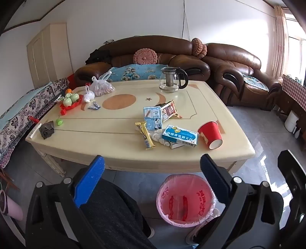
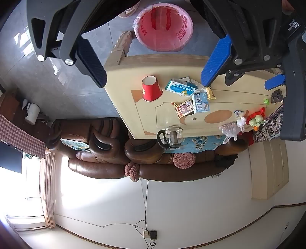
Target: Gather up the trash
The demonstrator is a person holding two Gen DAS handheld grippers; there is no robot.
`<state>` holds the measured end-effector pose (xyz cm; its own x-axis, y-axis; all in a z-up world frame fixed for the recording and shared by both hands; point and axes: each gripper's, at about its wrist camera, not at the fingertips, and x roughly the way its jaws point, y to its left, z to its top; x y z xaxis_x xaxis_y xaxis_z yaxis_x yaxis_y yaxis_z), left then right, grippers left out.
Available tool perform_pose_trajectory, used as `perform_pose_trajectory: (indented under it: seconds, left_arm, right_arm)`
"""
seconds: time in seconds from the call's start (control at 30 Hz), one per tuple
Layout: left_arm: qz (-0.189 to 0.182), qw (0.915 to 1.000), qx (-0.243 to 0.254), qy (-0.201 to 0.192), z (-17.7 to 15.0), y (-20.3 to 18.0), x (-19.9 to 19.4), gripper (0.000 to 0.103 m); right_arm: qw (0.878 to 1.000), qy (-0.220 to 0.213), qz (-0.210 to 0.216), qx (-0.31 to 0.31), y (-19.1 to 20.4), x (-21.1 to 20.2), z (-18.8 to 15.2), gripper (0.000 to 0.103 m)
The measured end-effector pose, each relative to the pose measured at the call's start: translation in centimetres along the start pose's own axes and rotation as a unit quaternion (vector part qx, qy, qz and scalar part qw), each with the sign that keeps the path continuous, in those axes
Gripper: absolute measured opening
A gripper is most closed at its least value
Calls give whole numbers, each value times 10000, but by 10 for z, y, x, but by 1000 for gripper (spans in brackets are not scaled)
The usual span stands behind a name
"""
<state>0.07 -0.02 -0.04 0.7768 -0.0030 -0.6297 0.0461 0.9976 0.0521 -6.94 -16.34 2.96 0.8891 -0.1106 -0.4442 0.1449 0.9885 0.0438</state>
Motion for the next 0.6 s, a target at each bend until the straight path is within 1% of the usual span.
perform_pose_trajectory:
  seconds: [0.03,0.3,0.33,0.6]
  left_arm:
    - [14,10000,-21,-96,0,0,-1,98]
    - [28,9998,-139,-127,-3,5,-6,98]
    - [15,10000,-13,-58,-2,1,0,98]
    - [14,10000,-24,-68,-1,1,-2,98]
  right_arm:
    - [10000,7,30,49,-1,0,0,97]
    - [10000,-32,29,-8,2,-1,0,97]
    - [10000,13,30,42,0,1,0,97]
    - [10000,0,18,29,2,-1,-1,97]
